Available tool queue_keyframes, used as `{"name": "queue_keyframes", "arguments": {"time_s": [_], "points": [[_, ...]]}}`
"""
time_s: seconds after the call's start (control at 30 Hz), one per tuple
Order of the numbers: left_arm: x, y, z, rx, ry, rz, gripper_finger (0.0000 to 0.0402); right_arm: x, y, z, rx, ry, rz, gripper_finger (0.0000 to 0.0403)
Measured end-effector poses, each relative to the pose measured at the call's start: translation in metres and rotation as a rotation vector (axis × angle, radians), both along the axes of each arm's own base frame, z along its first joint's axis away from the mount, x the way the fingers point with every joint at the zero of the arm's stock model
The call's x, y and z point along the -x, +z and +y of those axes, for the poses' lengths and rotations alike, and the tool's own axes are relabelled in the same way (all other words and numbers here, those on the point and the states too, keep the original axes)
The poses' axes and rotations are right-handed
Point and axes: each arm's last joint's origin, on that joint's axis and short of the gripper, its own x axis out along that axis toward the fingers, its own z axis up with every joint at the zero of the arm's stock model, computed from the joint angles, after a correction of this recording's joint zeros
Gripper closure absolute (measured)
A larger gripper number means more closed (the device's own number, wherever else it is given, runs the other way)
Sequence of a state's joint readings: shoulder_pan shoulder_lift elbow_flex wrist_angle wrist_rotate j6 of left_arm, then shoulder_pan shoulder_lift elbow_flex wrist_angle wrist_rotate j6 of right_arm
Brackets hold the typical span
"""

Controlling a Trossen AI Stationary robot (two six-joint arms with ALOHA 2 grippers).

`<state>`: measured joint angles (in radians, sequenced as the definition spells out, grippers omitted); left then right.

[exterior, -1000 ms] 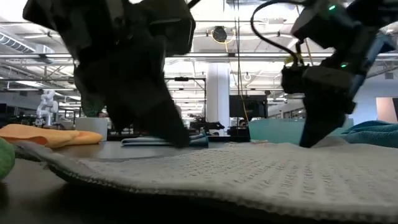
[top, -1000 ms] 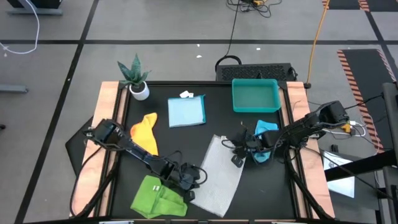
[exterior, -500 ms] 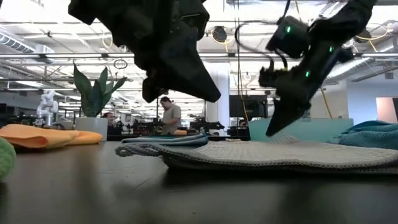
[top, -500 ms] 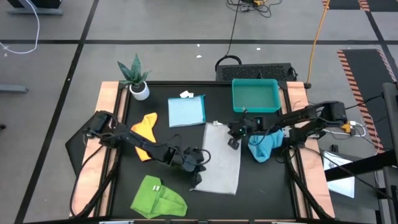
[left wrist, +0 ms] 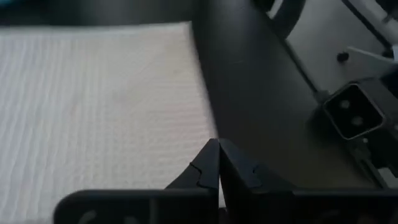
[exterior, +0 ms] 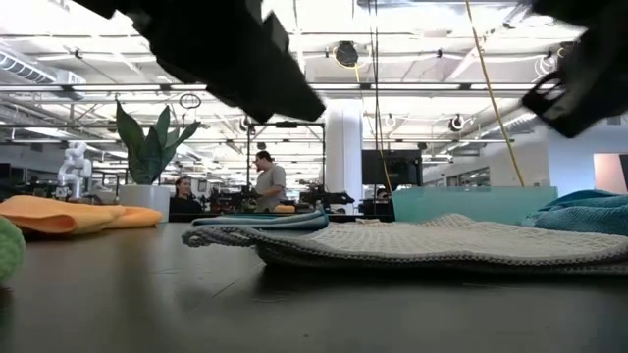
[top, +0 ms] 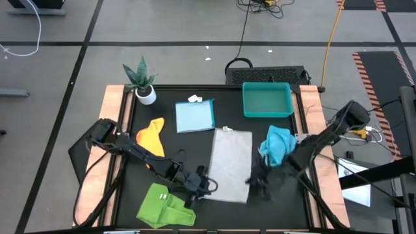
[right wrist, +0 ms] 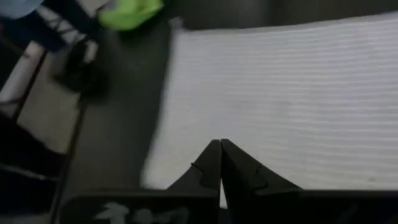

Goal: Fold microfiber towels
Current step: Fold the gray microfiber towel on the towel

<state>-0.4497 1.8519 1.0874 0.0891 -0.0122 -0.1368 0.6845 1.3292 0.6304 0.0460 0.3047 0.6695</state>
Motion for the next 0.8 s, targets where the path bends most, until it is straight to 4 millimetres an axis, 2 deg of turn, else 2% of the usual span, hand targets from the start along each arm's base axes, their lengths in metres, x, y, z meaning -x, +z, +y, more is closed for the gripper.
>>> {"name": "queue_keyframes", "arguments": {"time_s": [0.2, 0.37, 0.47, 0.63, 0.8], "points": [[0.004, -0.004, -0.010, -0.092, -0.077, -0.032, 0.0328, 0.007, -0.014, 0.035, 0.009, 0.153, -0.064, 0.0386], [0.002, -0.021, -0.014, -0.101, -0.125, -0.001, 0.0269, 0.003, -0.027, 0.053, 0.024, 0.313, -0.131, 0.0318], [0.002, -0.024, -0.015, -0.104, -0.129, 0.000, 0.0245, 0.000, -0.039, 0.057, 0.039, 0.329, -0.127, 0.0269], [0.002, -0.028, -0.012, -0.120, -0.125, 0.034, 0.0233, -0.004, -0.054, 0.055, 0.072, 0.316, -0.086, 0.0208], [0.000, -0.028, -0.006, -0.119, -0.109, 0.036, 0.0241, -0.005, -0.049, 0.055, 0.067, 0.323, -0.119, 0.0194]]}}
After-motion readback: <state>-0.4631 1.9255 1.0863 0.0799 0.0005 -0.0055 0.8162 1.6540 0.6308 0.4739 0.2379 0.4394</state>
